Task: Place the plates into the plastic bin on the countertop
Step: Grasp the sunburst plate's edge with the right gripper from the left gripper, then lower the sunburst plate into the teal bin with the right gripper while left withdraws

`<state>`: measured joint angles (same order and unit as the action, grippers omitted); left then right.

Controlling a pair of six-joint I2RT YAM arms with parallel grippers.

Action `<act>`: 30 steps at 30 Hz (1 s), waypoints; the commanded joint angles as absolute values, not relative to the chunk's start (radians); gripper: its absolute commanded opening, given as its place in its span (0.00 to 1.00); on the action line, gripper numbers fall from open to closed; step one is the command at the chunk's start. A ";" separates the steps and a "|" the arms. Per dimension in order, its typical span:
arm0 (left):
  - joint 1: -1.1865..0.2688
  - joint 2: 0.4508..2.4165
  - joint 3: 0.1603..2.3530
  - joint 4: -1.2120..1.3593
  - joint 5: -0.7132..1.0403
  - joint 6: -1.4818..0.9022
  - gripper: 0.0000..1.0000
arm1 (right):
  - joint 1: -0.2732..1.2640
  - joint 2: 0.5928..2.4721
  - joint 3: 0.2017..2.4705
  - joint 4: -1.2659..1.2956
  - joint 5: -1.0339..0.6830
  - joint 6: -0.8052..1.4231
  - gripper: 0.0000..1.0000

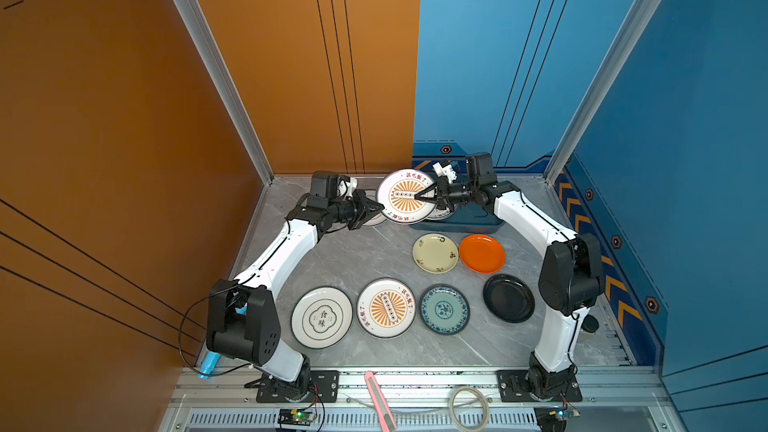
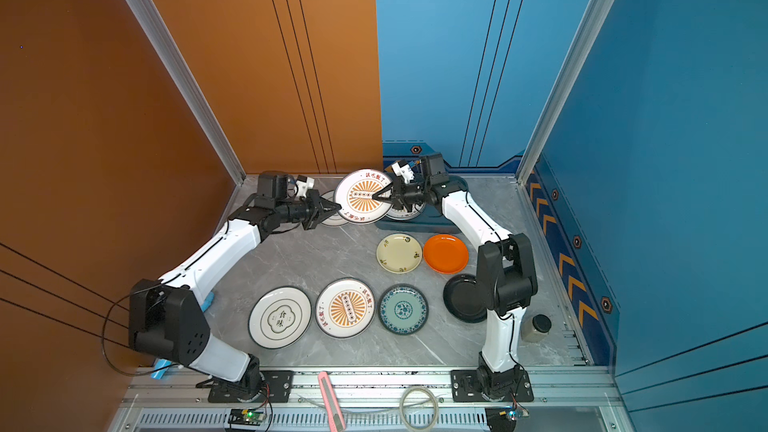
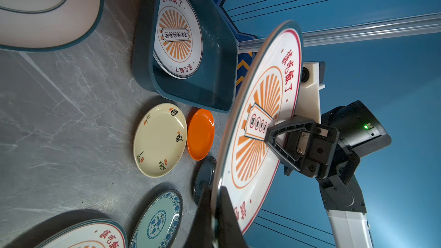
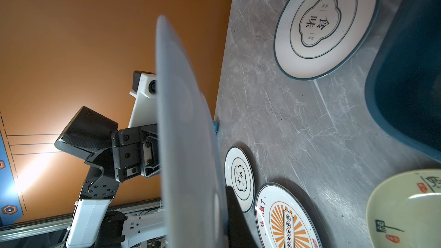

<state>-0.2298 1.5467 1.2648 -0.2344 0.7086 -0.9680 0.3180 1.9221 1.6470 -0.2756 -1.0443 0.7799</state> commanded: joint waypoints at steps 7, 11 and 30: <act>-0.258 1.574 1.319 -0.293 0.696 -0.886 0.42 | 0.262 1.888 1.655 -0.289 -0.947 0.818 0.00; -0.258 1.564 1.326 -0.329 0.660 -0.850 0.98 | 0.220 1.895 1.674 -0.349 -0.895 0.804 0.00; -0.063 1.390 1.105 -0.457 0.420 -0.811 0.98 | 0.089 2.081 1.921 -0.638 -0.667 0.729 0.00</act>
<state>-0.0811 1.4124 1.1313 -0.4065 0.4515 -0.8337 0.0963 2.0445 1.8599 -0.5797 -0.6979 0.7509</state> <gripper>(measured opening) 0.979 0.136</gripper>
